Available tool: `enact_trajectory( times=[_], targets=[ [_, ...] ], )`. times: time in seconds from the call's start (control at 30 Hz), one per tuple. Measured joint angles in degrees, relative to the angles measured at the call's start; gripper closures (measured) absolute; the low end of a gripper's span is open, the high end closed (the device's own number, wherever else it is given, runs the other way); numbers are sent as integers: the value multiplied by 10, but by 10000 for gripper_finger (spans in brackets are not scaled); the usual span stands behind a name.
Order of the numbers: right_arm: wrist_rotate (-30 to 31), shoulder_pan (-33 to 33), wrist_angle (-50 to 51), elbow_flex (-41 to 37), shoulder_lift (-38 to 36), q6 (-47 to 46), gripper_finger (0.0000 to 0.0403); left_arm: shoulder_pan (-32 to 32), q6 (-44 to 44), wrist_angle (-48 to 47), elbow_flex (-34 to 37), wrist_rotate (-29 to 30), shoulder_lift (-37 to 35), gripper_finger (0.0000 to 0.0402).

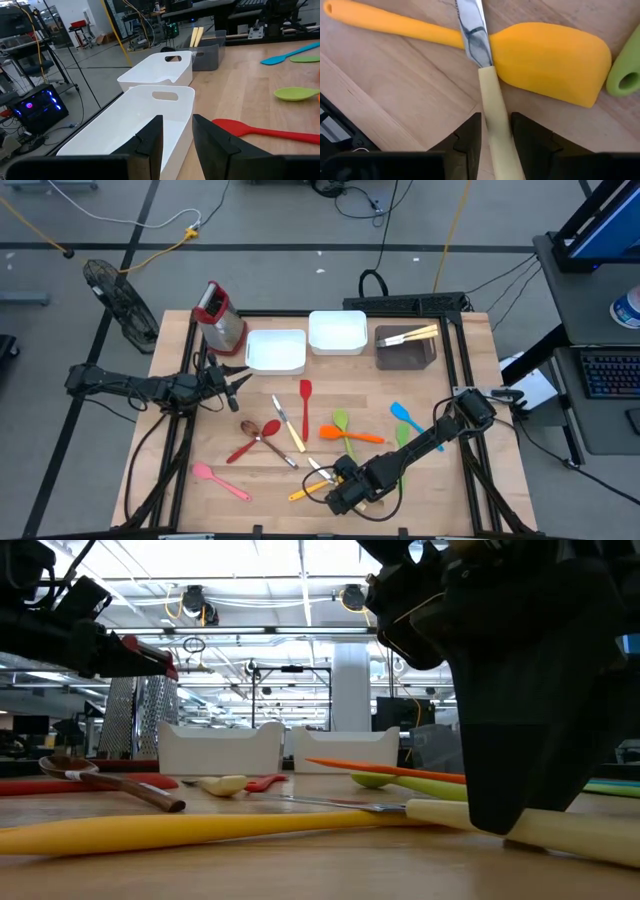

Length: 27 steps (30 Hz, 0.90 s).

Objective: Pick & Place Kitchen Items
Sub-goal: Put the yellow knife into the black bin

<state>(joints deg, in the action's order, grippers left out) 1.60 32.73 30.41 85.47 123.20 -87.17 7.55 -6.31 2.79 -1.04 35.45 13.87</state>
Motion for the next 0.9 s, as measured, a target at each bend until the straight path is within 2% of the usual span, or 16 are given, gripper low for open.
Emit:
enact_trajectory(
  times=[0.37, 0.73, 0.9],
  targets=[
    [1, 0, -2, 0, 0, -6, 304, 0, 0, 0, 0, 0, 0, 295],
    [1, 0, -3, 0, 1, -5, 342, 0, 2, 0, 0, 0, 0, 295],
    [1, 0, 27, 0, 2, -20, 345, 0, 2, 0, 0, 0, 0, 295]
  ],
)
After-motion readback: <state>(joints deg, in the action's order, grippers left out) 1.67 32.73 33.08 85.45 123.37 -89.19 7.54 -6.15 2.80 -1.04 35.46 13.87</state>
